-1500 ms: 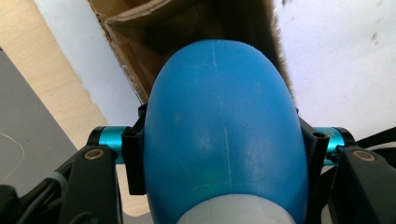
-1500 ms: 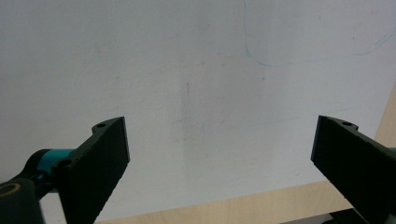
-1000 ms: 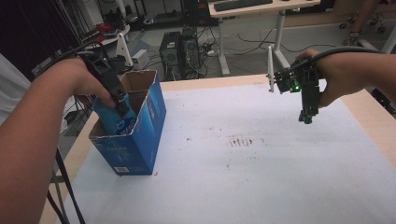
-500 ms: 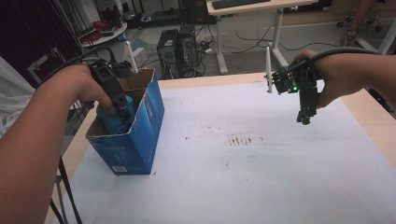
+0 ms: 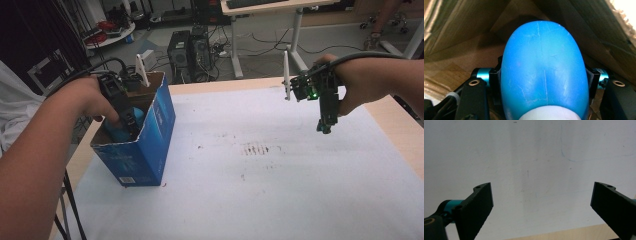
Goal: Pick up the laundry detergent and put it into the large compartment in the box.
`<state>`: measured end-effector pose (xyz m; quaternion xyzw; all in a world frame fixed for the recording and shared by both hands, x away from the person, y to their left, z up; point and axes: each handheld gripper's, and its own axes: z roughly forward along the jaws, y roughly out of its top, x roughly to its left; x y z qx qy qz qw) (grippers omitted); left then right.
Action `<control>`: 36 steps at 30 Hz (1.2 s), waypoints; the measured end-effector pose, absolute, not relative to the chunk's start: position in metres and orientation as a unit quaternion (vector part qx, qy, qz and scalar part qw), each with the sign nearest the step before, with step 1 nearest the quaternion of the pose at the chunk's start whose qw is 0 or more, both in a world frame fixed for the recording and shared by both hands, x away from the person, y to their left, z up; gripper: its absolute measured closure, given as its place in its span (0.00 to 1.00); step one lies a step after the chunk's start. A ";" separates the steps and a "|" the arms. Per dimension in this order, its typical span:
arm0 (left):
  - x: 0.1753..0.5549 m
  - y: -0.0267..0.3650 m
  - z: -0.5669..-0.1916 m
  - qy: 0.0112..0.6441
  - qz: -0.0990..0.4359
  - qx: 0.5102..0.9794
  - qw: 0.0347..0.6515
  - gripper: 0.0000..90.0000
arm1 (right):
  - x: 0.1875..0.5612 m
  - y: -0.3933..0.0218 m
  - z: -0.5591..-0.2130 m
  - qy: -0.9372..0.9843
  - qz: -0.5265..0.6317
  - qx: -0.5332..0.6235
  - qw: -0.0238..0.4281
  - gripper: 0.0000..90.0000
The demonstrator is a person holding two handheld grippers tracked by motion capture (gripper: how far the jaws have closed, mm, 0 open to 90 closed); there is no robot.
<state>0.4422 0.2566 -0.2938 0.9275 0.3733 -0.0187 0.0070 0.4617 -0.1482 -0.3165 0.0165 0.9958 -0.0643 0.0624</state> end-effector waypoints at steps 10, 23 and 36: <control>0.444 0.254 -0.295 0.367 -0.018 0.930 0.003 0.42 | 0.462 -0.146 -0.317 0.996 -0.063 0.014 0.063 0.04; 0.441 0.252 -0.288 0.368 -0.021 0.929 0.007 0.38 | 0.462 -0.148 -0.317 0.996 -0.062 0.015 0.062 0.04; 0.437 0.253 -0.272 0.369 -0.003 0.929 0.010 0.31 | 0.461 -0.147 -0.315 0.996 -0.058 0.011 0.064 0.04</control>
